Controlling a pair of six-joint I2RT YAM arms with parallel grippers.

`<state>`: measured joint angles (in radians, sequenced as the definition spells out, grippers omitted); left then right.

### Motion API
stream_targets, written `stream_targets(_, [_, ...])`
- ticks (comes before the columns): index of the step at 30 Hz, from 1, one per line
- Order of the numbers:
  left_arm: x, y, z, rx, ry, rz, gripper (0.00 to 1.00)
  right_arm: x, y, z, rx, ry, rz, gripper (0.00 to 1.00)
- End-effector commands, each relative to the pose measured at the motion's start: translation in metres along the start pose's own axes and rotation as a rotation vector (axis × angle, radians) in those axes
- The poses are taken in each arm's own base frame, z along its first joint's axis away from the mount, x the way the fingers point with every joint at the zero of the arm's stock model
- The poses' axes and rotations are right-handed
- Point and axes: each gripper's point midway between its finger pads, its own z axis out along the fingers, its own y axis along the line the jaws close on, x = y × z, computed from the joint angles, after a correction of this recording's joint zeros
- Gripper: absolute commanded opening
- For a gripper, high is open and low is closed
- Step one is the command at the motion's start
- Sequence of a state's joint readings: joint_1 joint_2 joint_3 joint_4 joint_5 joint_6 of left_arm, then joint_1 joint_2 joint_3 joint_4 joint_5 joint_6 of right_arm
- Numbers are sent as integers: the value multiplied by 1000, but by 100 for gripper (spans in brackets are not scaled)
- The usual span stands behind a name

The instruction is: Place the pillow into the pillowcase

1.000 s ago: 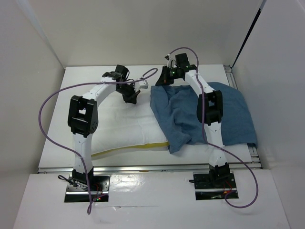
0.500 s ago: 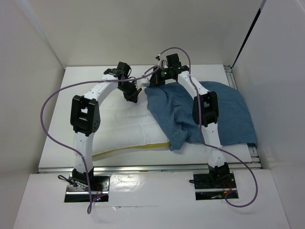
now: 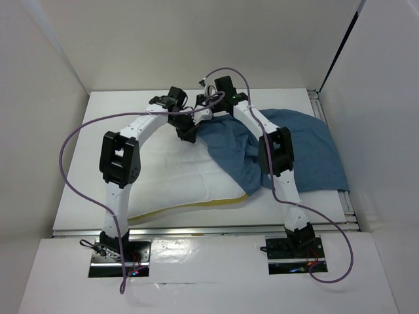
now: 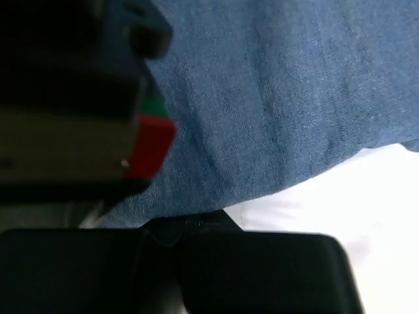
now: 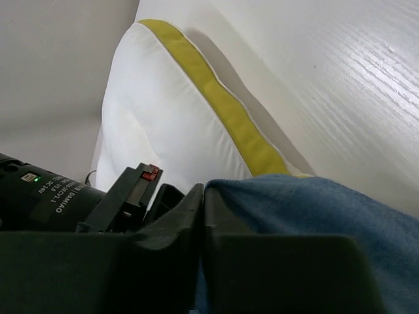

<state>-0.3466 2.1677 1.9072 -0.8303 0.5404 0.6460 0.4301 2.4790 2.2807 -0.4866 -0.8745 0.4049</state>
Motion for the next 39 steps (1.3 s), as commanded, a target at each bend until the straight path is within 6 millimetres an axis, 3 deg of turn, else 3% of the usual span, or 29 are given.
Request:
stream_targets(1, [-49,-7,-9,-22,-157,90,0,0,11,-1,-56,4,-32,22])
stream_targets(3, [-37,2,-12,-57,-148,53,0,-7,-4,-14,-5,-19,-11,35])
stream_targets(4, [-44,5,-17,-83,-169,54,0,-15,-18,-30,32,-49,-4,43])
stream_targets(5, [-36,10,-16,-95,-161,32,0,-21,-24,-40,53,-66,-7,59])
stream_targets(8, [-33,28,-25,-170,-161,26,0,-43,-49,-84,140,-144,-4,74])
stream_targets(9, [-28,35,-30,-205,-153,10,0,-50,-49,-99,150,-168,-16,80])
stream_targets(10, [-26,37,-28,-217,-152,-7,0,-60,-62,-122,188,-205,-16,81])
stream_targets(14, [-22,71,-43,-366,-154,-58,0,-83,-64,-180,244,-295,-57,83])
stream_targets(15, [-22,86,-47,-419,-167,-67,0,-85,-56,-192,250,-309,-60,85])
stream_targets(16, [-11,100,-51,-470,-146,-98,0,-86,-54,-201,257,-320,-75,85])
stream_targets(18, [-15,127,-70,-552,-179,-159,0,-89,-40,-221,272,-341,-109,85])
stream_targets(19, [-7,139,-66,-575,-176,-222,0,-84,-39,-222,273,-334,-99,86])
stream_targets(20, [-8,149,-68,-587,-192,-248,0,-81,-36,-224,276,-328,-106,86])
stream_targets(21, [-22,164,-84,-629,-225,-256,2,-76,-25,-227,262,-323,-124,86])
stream_targets(22, [0,179,-72,-645,-171,-316,6,-73,-20,-229,253,-320,-125,86])
stream_targets(23, [0,185,-70,-657,-175,-350,16,-70,-17,-230,253,-318,-123,86])
stream_targets(24, [3,194,-73,-667,-175,-360,43,-65,-9,-226,237,-306,-126,86])
stream_targets(25, [-4,206,-85,-692,-204,-365,61,-58,-3,-229,239,-300,-129,86])
stream_targets(26, [2,206,-78,-678,-182,-378,78,-54,7,-225,222,-288,-137,86])
stream_targets(27, [2,207,-82,-667,-185,-363,92,-47,15,-217,222,-266,-175,86])
stream_targets(29, [-2,193,-87,-625,-186,-326,98,-31,31,-213,235,-232,-210,85])
stream_targets(30, [-20,179,-113,-636,-226,-288,98,-22,40,-203,236,-200,-266,85])
stream_targets(31, [-3,162,-103,-591,-187,-303,100,-9,48,-202,247,-181,-284,85])
stream_targets(34, [-7,114,-117,-512,-186,-226,100,9,52,-198,298,-156,-339,85])
stream_targets(35, [-5,78,-126,-456,-174,-204,100,21,54,-199,314,-149,-353,85])
stream_targets(36, [9,50,-115,-390,-122,-150,100,23,64,-202,316,-161,-389,85])
stream_targets(37, [-5,35,-129,-382,-145,-88,100,26,57,-201,333,-156,-379,85])
stream_targets(38, [0,1,-138,-354,-142,-49,100,35,56,-204,349,-157,-376,85])
stream_targets(39, [3,-14,-140,-351,-132,-16,100,39,54,-206,358,-154,-370,85])
